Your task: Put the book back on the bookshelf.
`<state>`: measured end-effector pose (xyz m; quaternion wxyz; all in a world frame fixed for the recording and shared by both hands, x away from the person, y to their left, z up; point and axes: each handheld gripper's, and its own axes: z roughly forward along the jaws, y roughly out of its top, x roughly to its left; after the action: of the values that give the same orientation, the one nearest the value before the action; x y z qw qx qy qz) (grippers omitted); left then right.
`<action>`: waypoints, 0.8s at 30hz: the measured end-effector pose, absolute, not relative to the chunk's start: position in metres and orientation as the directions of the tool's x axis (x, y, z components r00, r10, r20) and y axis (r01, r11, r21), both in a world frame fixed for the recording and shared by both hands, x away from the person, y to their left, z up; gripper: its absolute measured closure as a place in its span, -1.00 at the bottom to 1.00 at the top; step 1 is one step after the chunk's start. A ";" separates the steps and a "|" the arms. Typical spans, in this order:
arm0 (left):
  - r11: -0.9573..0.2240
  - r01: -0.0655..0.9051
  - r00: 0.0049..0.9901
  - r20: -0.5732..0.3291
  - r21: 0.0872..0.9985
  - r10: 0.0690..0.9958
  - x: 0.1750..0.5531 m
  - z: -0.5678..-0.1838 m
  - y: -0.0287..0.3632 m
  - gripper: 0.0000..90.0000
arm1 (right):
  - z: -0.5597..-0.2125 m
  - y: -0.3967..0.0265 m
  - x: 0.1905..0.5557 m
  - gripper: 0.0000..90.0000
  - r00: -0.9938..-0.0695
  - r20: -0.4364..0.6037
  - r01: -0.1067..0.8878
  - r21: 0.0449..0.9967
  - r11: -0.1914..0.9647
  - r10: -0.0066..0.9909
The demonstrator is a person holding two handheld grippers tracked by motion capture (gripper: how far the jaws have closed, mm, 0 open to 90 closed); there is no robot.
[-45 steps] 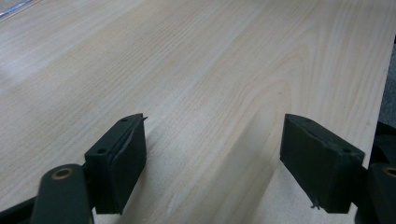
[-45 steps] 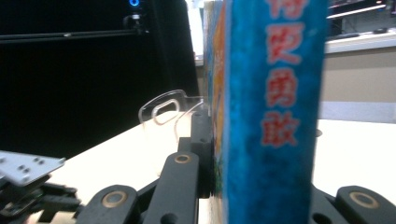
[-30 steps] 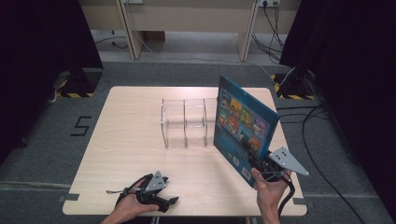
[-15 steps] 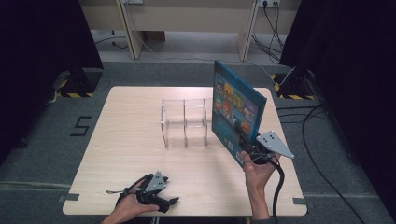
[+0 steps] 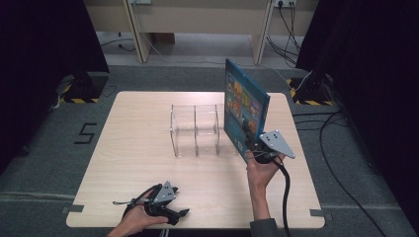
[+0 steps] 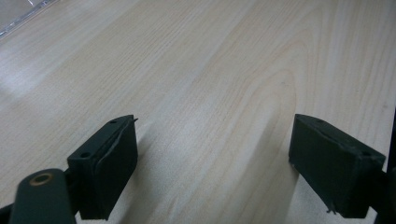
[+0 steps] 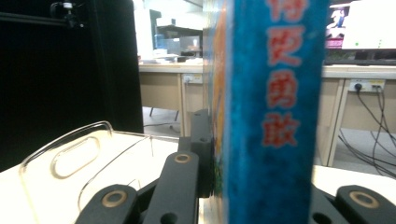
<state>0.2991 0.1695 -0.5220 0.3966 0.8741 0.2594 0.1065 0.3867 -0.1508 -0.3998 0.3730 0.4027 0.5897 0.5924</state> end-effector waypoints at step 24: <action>-0.553 0.362 0.847 -0.018 0.750 0.531 0.298 -0.522 0.169 -0.67 | -0.439 -0.131 0.410 0.84 -0.309 0.034 -0.002 0.999 -0.037 0.950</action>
<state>0.2984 0.1691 -0.5224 0.3979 0.8748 0.2552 0.1061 0.4098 -0.1313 -0.4386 0.4083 0.4225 0.5611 0.5830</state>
